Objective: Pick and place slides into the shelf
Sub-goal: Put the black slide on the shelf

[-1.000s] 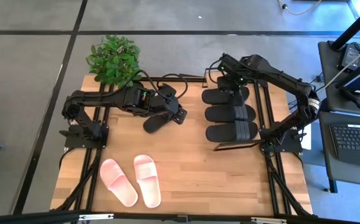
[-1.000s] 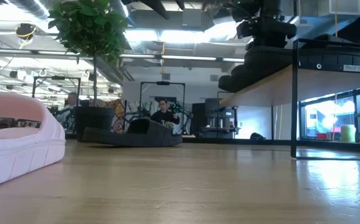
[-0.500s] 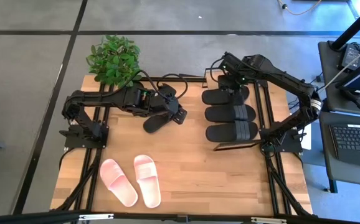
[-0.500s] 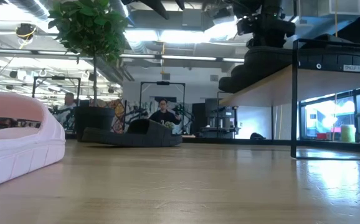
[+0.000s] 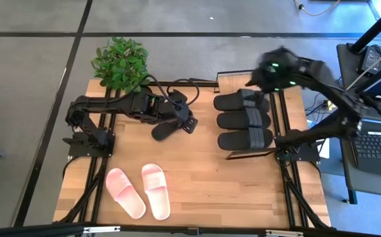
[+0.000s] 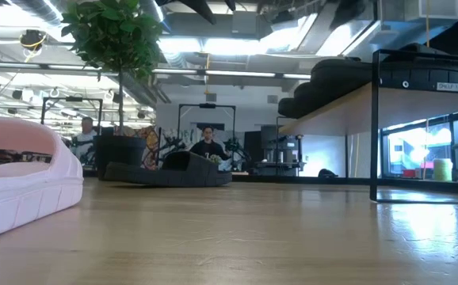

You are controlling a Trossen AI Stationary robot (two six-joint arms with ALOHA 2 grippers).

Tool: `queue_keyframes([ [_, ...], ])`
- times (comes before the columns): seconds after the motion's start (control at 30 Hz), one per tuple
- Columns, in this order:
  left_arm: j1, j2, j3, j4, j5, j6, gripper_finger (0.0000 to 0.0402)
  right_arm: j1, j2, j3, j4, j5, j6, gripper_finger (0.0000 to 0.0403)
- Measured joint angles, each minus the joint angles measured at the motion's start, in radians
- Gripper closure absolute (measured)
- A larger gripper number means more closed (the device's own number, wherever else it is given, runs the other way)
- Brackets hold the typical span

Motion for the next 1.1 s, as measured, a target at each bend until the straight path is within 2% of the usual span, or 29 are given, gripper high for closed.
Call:
queue_keyframes([
  [0.13,-0.007,0.000,0.000,0.000,0.000,0.052,0.0203,0.053,-0.109,0.000,0.010,-0.009,0.085,0.0128],
  [0.33,-0.029,0.000,0.000,0.003,0.000,0.241,0.0203,0.111,-0.235,0.000,0.010,-0.010,0.176,0.0128],
  [0.47,-0.055,0.000,0.000,0.005,0.002,0.196,0.0203,0.128,-0.284,0.000,0.002,-0.009,0.200,0.0128],
  [0.6,-0.090,0.000,0.000,0.008,0.003,0.050,0.0203,0.132,-0.304,-0.001,-0.002,-0.009,0.201,0.0128],
  [0.77,-0.129,0.000,0.000,-0.014,0.003,-0.261,0.0203,0.132,-0.308,-0.002,-0.007,-0.009,0.196,0.0128],
  [0.9,-0.164,0.021,0.000,-0.198,-0.014,-0.540,0.0203,0.132,-0.308,-0.023,-0.005,-0.008,0.192,0.0128],
  [1.03,-0.194,0.074,-0.001,-0.446,0.051,-0.864,0.0203,0.132,-0.310,-0.091,-0.001,-0.006,0.168,0.0128],
  [1.1,-0.197,0.102,-0.008,-0.487,0.071,-0.965,0.0203,0.132,-0.311,-0.131,0.009,-0.006,0.167,0.0128],
])
